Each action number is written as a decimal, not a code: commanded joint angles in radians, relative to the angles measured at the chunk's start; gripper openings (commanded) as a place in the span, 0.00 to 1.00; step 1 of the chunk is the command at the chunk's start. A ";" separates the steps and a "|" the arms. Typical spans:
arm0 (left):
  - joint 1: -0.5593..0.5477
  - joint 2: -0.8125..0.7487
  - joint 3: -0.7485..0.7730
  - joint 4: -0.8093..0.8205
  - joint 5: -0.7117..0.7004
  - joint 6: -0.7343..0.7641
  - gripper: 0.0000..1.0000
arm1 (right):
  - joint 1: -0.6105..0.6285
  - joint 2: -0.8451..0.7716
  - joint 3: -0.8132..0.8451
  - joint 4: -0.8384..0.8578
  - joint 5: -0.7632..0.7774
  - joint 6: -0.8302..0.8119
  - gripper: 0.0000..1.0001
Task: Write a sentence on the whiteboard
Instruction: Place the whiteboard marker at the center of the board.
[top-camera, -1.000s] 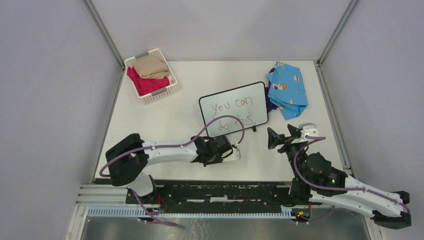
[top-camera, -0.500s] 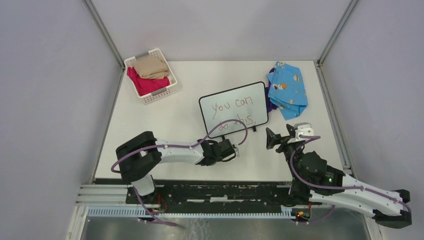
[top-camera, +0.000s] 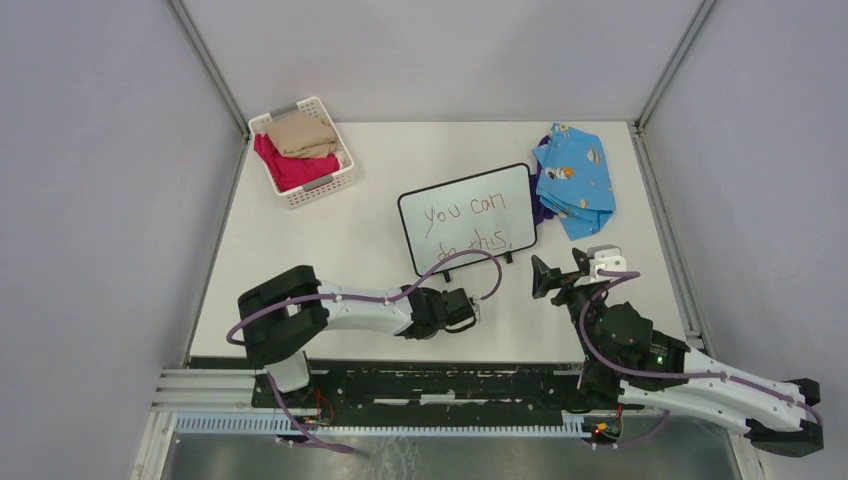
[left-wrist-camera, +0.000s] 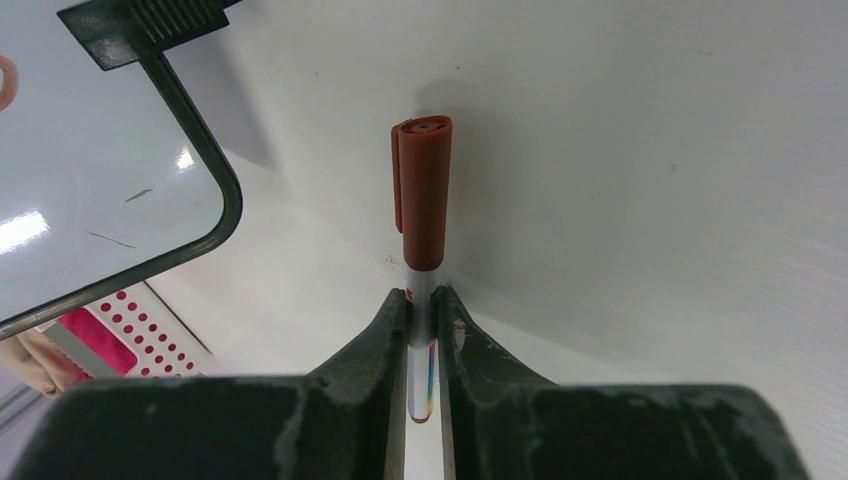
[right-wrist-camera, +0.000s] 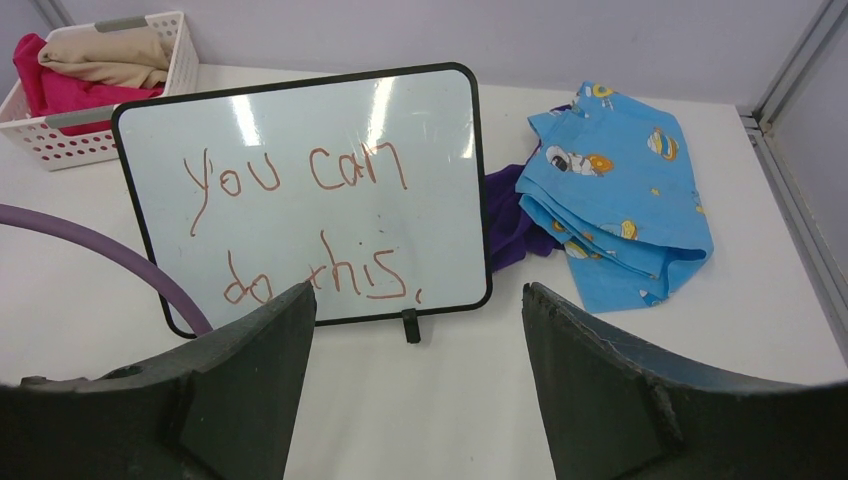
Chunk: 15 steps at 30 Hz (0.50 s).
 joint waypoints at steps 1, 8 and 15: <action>-0.015 0.038 0.001 -0.034 0.150 -0.012 0.20 | 0.001 0.011 0.012 0.017 0.031 0.013 0.81; -0.017 0.037 -0.005 -0.039 0.181 -0.020 0.22 | 0.002 0.008 0.013 0.011 0.028 0.025 0.81; -0.018 0.045 -0.005 -0.039 0.183 -0.031 0.26 | 0.002 0.015 0.020 0.009 0.023 0.027 0.81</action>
